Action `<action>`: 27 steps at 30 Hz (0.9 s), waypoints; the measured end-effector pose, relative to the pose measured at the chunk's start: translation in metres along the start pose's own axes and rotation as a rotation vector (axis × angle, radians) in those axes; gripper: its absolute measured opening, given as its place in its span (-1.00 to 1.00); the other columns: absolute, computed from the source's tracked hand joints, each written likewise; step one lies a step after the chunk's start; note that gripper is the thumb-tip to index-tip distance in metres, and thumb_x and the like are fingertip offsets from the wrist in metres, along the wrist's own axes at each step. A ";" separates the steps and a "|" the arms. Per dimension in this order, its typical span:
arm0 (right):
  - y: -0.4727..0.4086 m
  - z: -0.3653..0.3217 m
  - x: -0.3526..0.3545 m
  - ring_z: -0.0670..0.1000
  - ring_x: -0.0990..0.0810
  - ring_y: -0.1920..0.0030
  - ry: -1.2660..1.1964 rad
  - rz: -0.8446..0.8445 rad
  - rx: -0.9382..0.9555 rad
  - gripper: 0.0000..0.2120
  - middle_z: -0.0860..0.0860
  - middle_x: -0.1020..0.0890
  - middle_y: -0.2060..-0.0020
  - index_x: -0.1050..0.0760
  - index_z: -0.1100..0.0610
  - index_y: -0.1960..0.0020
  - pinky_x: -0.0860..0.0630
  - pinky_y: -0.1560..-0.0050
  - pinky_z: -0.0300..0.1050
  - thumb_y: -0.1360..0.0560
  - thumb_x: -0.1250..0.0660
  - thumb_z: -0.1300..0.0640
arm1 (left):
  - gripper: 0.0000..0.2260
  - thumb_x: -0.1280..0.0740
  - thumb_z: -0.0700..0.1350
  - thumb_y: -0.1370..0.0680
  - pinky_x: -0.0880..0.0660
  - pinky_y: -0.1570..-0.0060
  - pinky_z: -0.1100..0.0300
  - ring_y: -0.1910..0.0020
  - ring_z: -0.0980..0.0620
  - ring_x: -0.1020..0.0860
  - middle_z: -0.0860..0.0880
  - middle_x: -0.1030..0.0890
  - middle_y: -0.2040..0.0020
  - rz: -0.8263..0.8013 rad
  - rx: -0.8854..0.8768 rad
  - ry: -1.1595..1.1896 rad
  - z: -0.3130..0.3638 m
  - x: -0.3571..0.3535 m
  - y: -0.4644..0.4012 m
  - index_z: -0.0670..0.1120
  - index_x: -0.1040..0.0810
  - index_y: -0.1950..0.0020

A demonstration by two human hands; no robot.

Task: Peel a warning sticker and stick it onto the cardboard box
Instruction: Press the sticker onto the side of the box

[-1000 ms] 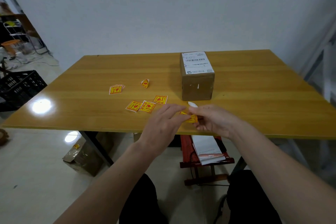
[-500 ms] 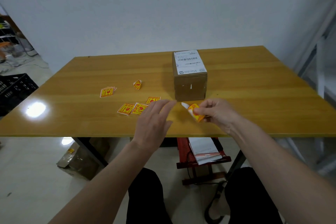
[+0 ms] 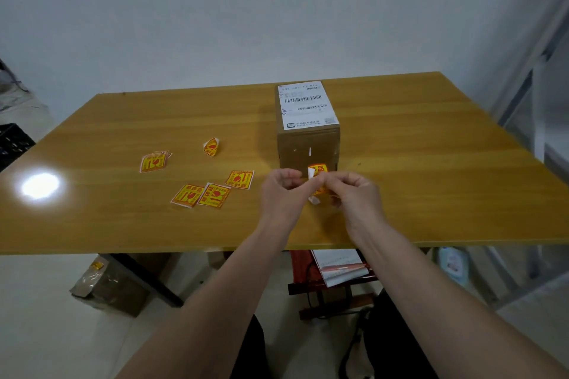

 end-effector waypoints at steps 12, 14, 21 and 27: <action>-0.025 -0.028 -0.007 -0.15 -0.59 0.28 0.050 0.059 0.199 -0.91 -0.09 -0.68 0.29 -0.64 -0.01 0.20 -0.51 0.28 -0.31 -0.43 -0.43 0.17 | -0.94 -0.39 -0.15 -0.49 -0.44 0.34 0.50 0.36 0.33 -0.55 0.05 -0.64 0.27 0.129 -0.218 0.067 0.025 0.011 -0.030 -0.10 -0.65 0.13; -0.026 -0.032 -0.006 -0.16 -0.61 0.26 0.031 0.096 0.237 -0.88 -0.11 -0.68 0.28 -0.64 -0.02 0.19 -0.51 0.31 -0.35 -0.43 -0.43 0.20 | -0.93 -0.39 -0.17 -0.49 -0.48 0.30 0.44 0.32 0.25 -0.56 0.05 -0.64 0.27 0.145 -0.264 0.085 0.032 0.009 -0.029 -0.05 -0.62 0.18; -0.035 -0.037 -0.008 -0.22 -0.61 0.33 0.084 0.026 0.264 -0.76 -0.05 -0.63 0.36 -0.60 0.09 -0.04 -0.52 0.18 -0.29 -0.39 -0.46 0.24 | -0.83 -0.37 -0.17 -0.50 -0.53 0.23 0.31 0.20 0.09 -0.58 0.02 -0.63 0.23 0.159 -0.307 0.096 0.034 0.011 -0.033 0.08 -0.56 0.23; -0.040 -0.046 -0.007 -0.05 -0.45 -0.11 0.255 0.149 0.308 -0.85 0.01 -0.46 -0.07 -0.55 0.01 0.33 -0.35 0.20 -0.60 -0.37 -0.48 0.12 | -0.90 -0.42 -0.03 -0.45 -0.34 -0.09 0.26 -0.17 0.13 -0.35 0.11 -0.40 -0.02 0.315 -0.264 -0.114 0.030 0.018 -0.039 0.15 -0.57 0.24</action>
Point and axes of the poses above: each hand's wrist, its own y-axis away from the middle knuckle, its own x-axis out of the back of the hand, z = x × y, the point moved 10 cm from there along -y, towards the middle knuckle
